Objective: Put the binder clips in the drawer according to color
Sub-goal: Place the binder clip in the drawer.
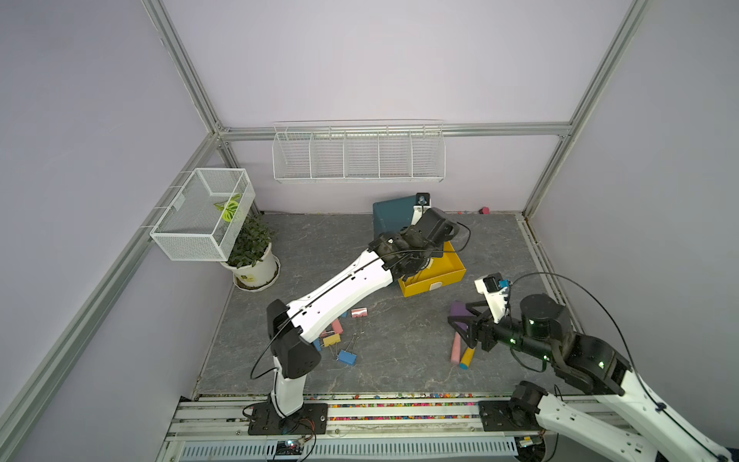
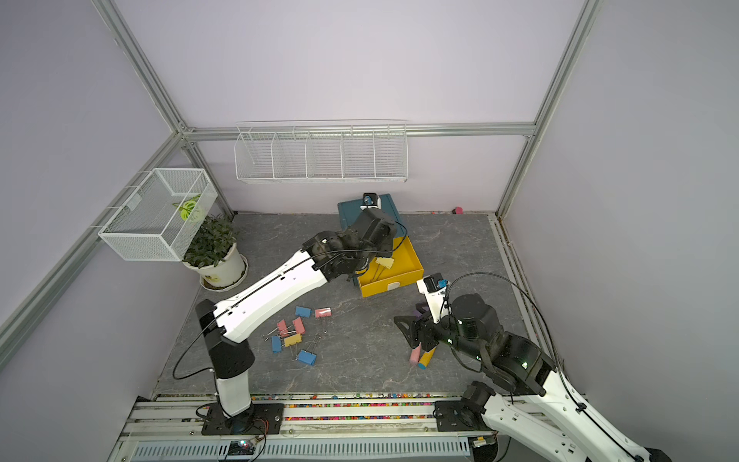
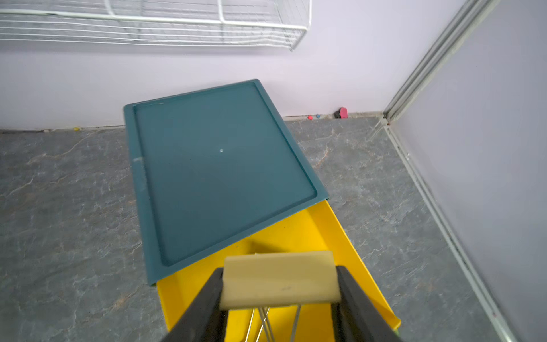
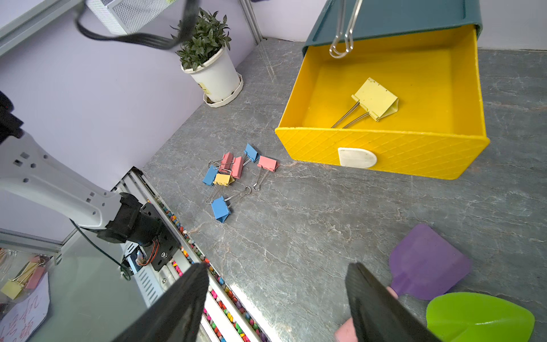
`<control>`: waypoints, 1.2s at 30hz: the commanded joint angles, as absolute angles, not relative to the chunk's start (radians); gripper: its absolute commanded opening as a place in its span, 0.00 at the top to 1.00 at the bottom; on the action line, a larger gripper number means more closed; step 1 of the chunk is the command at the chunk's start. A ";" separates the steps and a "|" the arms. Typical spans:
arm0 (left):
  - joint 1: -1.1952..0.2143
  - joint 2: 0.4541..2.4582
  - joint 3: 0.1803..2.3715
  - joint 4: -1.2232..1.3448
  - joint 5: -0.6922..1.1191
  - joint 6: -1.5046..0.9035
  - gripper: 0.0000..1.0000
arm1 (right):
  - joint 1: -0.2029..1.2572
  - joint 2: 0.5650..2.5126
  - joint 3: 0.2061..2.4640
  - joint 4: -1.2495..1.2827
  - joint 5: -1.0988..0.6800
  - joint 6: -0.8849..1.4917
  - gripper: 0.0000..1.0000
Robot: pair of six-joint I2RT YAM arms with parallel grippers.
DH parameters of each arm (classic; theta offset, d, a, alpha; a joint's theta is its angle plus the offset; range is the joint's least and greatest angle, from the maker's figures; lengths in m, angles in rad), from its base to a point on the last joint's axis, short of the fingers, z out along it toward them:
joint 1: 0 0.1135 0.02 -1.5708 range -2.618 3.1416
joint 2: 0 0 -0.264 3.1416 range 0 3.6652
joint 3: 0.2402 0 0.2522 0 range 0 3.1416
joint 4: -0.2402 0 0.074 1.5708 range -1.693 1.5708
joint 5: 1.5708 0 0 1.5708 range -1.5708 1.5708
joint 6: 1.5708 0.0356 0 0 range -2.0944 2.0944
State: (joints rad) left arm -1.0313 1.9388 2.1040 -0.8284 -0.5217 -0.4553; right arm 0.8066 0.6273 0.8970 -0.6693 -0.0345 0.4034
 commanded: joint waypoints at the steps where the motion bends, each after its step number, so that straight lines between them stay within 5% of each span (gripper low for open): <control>1: -1.024 1.987 2.172 -0.899 -0.498 -0.269 0.60 | 0.808 0.609 0.916 -0.683 -0.018 0.414 0.21; 11: -1.022 2.048 2.144 -1.043 -0.502 -0.296 0.64 | 0.808 0.623 0.917 -0.678 -0.021 0.413 0.21; 22: -1.006 2.040 2.072 -1.067 -0.441 -0.357 0.51 | 0.808 0.638 0.911 -0.673 -0.026 0.421 0.21; 28: -1.004 1.995 2.047 -1.050 -0.462 -0.414 0.16 | 0.808 0.642 0.906 -0.671 -0.025 0.424 0.21; 36: -1.004 1.860 2.047 -1.052 -0.528 -0.537 0.12 | 0.808 0.653 0.908 -0.660 -0.026 0.423 0.21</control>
